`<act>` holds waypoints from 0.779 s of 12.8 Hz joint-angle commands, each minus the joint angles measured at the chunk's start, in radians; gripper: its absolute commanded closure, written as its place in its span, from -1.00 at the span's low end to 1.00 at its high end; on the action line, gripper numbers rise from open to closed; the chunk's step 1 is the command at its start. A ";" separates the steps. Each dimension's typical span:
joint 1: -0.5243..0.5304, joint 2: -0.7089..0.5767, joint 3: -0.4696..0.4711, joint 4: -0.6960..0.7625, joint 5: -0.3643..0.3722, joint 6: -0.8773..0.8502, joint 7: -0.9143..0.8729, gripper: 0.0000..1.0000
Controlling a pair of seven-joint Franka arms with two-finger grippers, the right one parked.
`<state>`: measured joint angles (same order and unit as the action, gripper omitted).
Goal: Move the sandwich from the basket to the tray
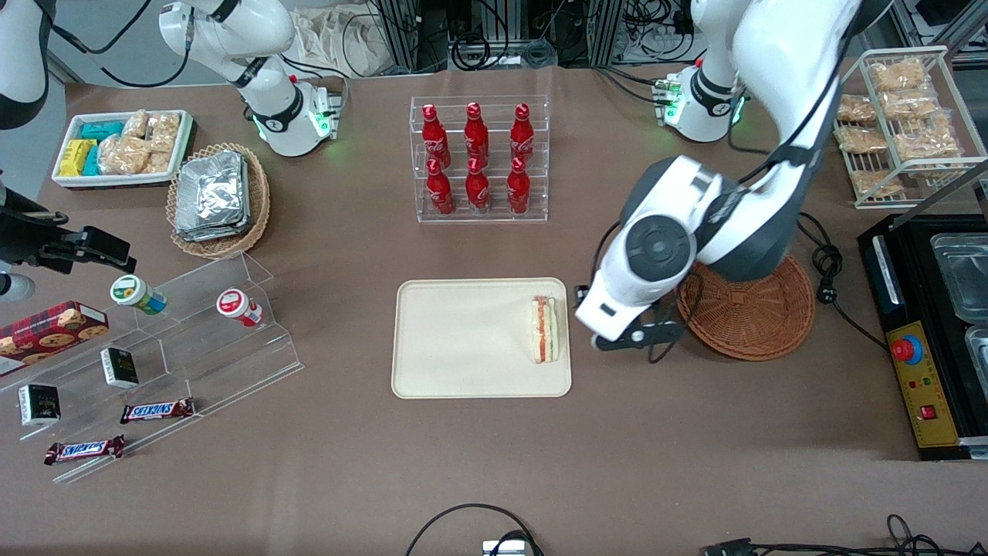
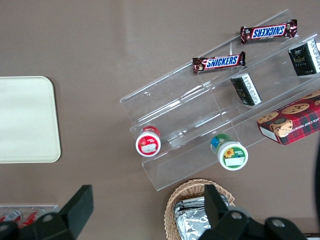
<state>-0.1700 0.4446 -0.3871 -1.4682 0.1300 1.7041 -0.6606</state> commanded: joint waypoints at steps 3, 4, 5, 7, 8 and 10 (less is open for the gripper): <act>0.139 -0.314 -0.003 -0.329 -0.045 0.020 0.178 -1.00; 0.158 -0.335 -0.001 -0.333 -0.067 0.008 0.235 -1.00; 0.182 -0.355 0.001 -0.334 -0.069 -0.003 0.274 -1.00; 0.251 -0.378 0.001 -0.331 -0.072 -0.021 0.343 -1.00; 0.274 -0.391 0.002 -0.333 -0.072 -0.040 0.386 -1.00; 0.355 -0.421 0.004 -0.333 -0.081 -0.055 0.467 -1.00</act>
<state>0.1187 0.0760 -0.3773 -1.7746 0.0748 1.6657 -0.2701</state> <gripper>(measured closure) 0.000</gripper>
